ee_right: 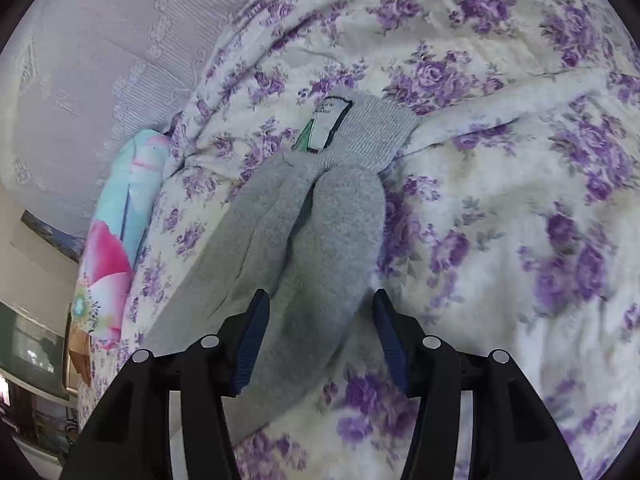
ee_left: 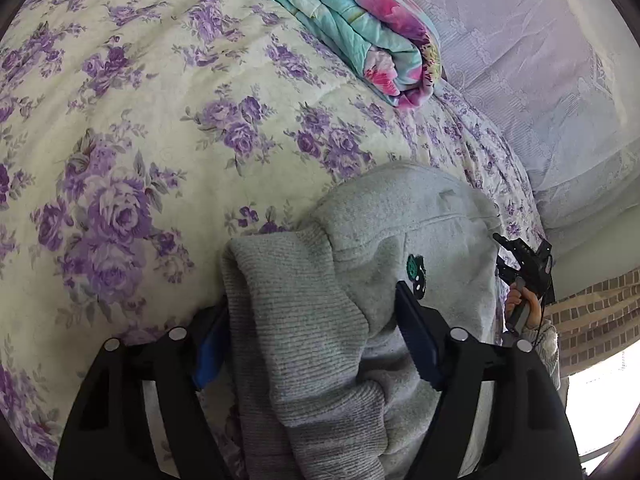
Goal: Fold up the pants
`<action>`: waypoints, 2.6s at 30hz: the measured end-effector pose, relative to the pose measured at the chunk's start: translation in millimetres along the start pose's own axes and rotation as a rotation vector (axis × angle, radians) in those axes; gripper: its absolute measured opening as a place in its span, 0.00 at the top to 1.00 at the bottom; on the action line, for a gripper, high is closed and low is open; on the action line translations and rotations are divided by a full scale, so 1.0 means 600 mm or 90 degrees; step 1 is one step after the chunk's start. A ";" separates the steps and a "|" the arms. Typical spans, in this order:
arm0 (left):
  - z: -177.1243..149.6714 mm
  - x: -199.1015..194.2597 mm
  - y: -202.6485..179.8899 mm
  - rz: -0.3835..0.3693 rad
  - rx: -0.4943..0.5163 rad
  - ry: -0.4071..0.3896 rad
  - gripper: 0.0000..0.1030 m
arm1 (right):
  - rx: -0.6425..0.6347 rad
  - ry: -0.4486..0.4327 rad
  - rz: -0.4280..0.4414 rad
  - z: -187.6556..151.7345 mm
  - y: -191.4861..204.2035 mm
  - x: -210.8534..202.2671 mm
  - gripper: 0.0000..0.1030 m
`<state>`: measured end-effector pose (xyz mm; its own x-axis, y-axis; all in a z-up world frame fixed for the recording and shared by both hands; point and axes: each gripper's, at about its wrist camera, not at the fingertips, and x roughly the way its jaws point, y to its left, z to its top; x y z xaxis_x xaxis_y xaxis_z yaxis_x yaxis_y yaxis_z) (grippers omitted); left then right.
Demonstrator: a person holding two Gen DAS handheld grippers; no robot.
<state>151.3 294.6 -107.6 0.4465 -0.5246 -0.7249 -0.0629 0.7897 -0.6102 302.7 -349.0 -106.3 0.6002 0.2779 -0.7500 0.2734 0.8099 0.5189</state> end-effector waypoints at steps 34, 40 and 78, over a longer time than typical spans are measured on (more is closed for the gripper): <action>-0.122 -0.083 0.006 -0.119 0.000 0.090 0.33 | 0.076 -0.120 0.071 -0.401 -0.232 -0.525 0.52; -0.153 -0.040 -0.037 -0.087 0.011 0.064 0.28 | 0.092 -0.117 0.040 -0.504 -0.257 -0.608 0.49; -0.136 -0.248 0.041 0.009 -0.017 -0.157 0.24 | 0.162 -0.163 0.015 -0.517 -0.311 -0.672 0.49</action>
<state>10.5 366.2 -40.7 0.6502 -0.4167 -0.6353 -0.0928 0.7863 -0.6108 -223.5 -452.1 -28.2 0.7687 0.1310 -0.6261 0.4162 0.6408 0.6451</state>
